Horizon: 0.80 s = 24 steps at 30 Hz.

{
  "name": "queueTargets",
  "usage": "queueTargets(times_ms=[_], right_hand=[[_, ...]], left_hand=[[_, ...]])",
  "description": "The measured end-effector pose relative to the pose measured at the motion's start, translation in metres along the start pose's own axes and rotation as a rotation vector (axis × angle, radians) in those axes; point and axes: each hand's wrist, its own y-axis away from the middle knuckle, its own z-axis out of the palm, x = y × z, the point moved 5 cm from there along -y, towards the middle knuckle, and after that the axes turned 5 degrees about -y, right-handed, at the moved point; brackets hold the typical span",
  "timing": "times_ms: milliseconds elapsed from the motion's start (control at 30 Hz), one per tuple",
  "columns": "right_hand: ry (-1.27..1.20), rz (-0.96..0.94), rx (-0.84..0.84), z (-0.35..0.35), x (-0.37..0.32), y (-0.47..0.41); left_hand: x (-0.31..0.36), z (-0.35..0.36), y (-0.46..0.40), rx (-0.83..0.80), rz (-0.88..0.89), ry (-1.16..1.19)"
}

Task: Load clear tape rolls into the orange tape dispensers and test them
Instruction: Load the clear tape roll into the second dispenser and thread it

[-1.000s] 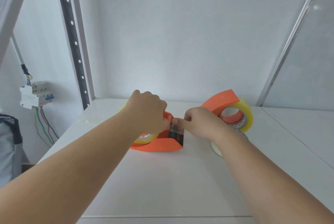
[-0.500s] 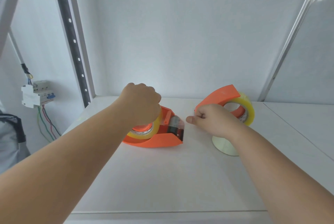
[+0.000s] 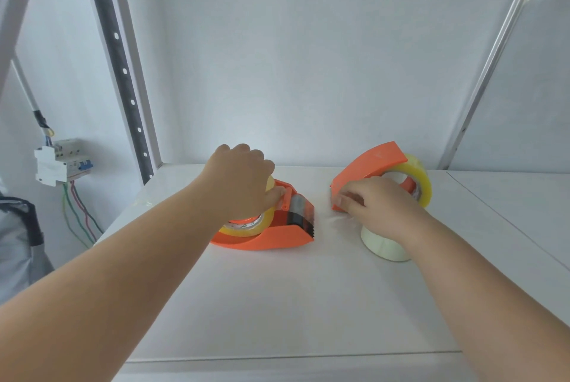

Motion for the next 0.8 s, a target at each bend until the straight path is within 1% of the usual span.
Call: queueTargets(times_ms=[67, 133, 300, 400, 567, 733, 800], right_hand=[[-0.102, -0.022, 0.072, -0.003, -0.011, 0.0], [-0.189, 0.002, 0.091, -0.002, -0.026, -0.002], [-0.147, 0.01, -0.01, 0.016, -0.055, -0.006], [-0.154, 0.041, -0.072, 0.026, -0.056, -0.009], [-0.144, 0.104, -0.11, 0.022, -0.052, -0.013], [-0.2, 0.183, -0.295, 0.025, -0.05, -0.023], [-0.23, 0.211, -0.326, 0.025, -0.048, -0.025]], left_hand=[[0.004, -0.001, 0.001, 0.009, 0.007, -0.006], [0.008, -0.003, 0.001, 0.013, -0.005, -0.012], [0.011, -0.003, 0.003, 0.025, -0.054, -0.025], [0.01, -0.002, 0.004, 0.024, -0.065, -0.035], [0.011, -0.002, 0.006, 0.03, -0.073, -0.045], [0.008, -0.003, 0.004, 0.003, -0.064, -0.008], [0.008, -0.004, 0.004, -0.004, -0.063, -0.004]])
